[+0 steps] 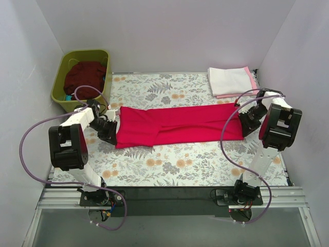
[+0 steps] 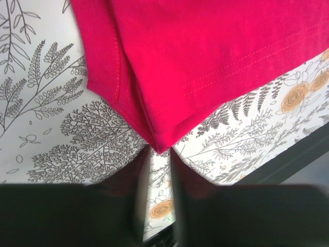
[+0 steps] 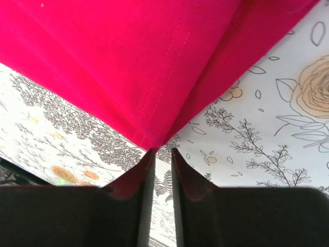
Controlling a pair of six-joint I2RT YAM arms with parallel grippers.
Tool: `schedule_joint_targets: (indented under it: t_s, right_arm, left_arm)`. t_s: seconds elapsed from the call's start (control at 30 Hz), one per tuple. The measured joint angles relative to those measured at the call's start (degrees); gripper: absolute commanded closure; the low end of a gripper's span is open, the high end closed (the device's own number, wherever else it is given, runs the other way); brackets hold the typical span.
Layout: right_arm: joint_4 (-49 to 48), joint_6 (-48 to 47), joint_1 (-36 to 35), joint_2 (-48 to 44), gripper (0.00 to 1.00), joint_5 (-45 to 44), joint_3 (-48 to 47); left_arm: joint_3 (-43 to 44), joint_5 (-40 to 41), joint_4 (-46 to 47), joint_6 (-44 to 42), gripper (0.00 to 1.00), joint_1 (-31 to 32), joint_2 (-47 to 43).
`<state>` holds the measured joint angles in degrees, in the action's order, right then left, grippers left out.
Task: Fold and stack the t-shirts
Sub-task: Fold the tshirt
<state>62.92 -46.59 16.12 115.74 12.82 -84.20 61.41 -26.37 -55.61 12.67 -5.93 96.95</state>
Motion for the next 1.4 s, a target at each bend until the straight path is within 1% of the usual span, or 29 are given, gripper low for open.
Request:
schedule_joint_targets:
  t_s: [0.1, 0.2, 0.23, 0.33, 0.43, 0.57, 0.63, 0.77, 0.9, 0.97, 1.07, 1.13, 1.23, 1.33, 1.4]
  right_arm:
    - [0.2, 0.0, 0.0, -0.8, 0.63, 0.2, -0.5]
    - [0.7, 0.0, -0.4, -1.9, 0.63, 0.8, -2.9]
    - [0.6, 0.0, -0.7, -2.3, 0.63, 1.1, -3.9]
    - [0.6, 0.5, -2.2, -3.5, 0.66, 2.0, -6.5]
    - [0.7, 2.2, -6.1, -4.3, 0.64, 4.0, -8.5]
    - [0.6, 5.4, -14.7, -5.7, 0.57, 8.7, -8.9]
    - [0.5, 7.5, -19.9, -6.1, 0.56, 12.1, -8.9]
    - [-1.2, 11.9, -29.7, -6.2, 0.56, 18.6, -8.9]
    - [-4.1, 16.2, -36.3, -6.2, 0.59, 23.6, -8.9]
    - [-6.7, 18.7, -39.0, -6.2, 0.59, 26.0, -8.6]
    - [-14.5, 24.0, -43.2, -6.7, 0.59, 28.6, -5.3]
    - [-19.0, 27.8, -46.3, -7.2, 0.59, 29.5, -2.0]
    - [-24.5, 32.8, -51.4, -7.3, 0.58, 29.4, 1.1]
    - [-29.1, 37.6, -56.5, -7.3, 0.55, 29.0, 1.9]
    - [-32.0, 40.6, -59.2, -7.1, 0.52, 28.6, 2.0]
  left_arm:
    - [1.0, -0.2, -1.1, 0.3, 0.6, -0.2, 0.0]
    - [3.7, -0.8, -2.4, 1.0, 0.53, -0.3, 0.0]
    - [4.8, -1.1, -2.7, 1.2, 0.53, -0.3, 0.0]
    - [7.8, -2.4, -2.9, 2.1, 0.55, -0.3, 0.0]
    - [9.2, -4.0, -2.9, 3.2, 0.55, -0.3, 0.0]
    - [9.2, -5.5, -3.1, 4.9, 0.55, -0.3, 0.5]
    - [9.1, -5.9, -2.8, 5.8, 0.55, -0.2, 1.0]
    - [8.2, -5.7, -2.2, 7.6, 0.57, 0.1, 2.4]
    - [6.6, -5.2, -1.7, 8.5, 0.59, 0.3, 3.1]
    - [5.7, -4.8, -1.6, 8.7, 0.61, 0.5, 3.1]
    - [4.1, -4.3, -1.4, 8.9, 0.64, 0.8, 3.1]
    - [3.3, -4.0, -1.3, 9.0, 0.68, 0.9, 3.1]
    - [2.6, -3.2, -1.1, 9.2, 0.7, 1.0, 3.1]
    - [2.5, -2.3, -0.6, 9.4, 0.71, 1.2, 3.1]
    - [2.4, -1.9, -0.4, 9.5, 0.71, 1.2, 3.1]
